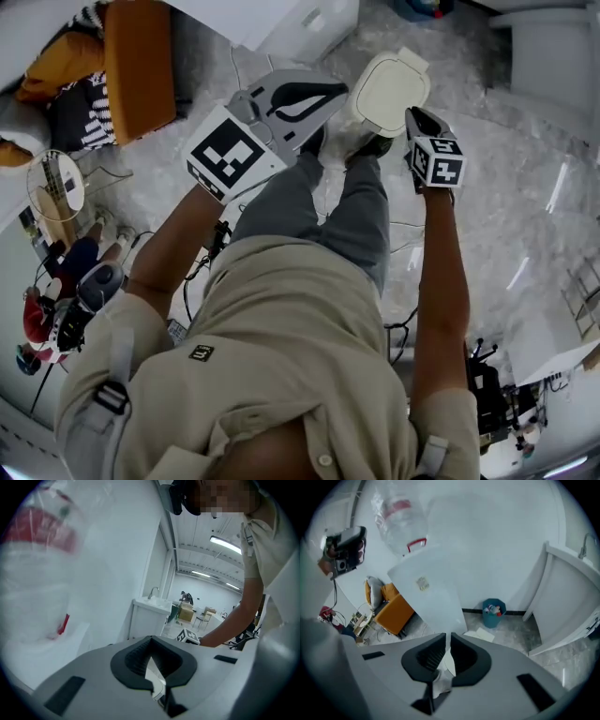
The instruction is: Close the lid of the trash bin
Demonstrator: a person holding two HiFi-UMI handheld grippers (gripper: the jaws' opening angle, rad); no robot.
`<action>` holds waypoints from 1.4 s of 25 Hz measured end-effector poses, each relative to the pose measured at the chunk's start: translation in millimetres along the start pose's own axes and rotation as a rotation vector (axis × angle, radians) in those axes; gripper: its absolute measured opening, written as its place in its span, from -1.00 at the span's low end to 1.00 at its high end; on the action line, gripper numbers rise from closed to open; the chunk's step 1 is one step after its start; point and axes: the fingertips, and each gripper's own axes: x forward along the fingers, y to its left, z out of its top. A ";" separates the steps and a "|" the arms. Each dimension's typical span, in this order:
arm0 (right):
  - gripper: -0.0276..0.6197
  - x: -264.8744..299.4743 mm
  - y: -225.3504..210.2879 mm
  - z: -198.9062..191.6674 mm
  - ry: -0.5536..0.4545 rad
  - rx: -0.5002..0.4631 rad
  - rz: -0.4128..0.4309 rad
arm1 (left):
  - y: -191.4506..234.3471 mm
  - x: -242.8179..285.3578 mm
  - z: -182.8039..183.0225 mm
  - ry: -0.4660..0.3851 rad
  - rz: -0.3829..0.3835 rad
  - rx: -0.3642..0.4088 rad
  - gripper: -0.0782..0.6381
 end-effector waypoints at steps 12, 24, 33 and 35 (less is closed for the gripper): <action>-0.83 -235.9 91.2 146.9 -0.519 -0.091 -0.126 | -44.5 -78.5 86.4 -0.141 0.000 0.123 -0.74; -0.83 -435.6 173.0 179.8 -0.853 -0.163 -0.215 | -117.7 -137.1 147.6 -0.250 -0.080 0.257 -0.74; -0.84 -508.4 208.8 155.6 -0.877 -0.213 -0.357 | -162.0 -172.5 167.4 -0.294 -0.126 0.304 -0.74; -0.84 -515.7 212.9 149.4 -0.886 -0.199 -0.370 | -167.8 -177.7 171.3 -0.325 -0.134 0.339 -0.74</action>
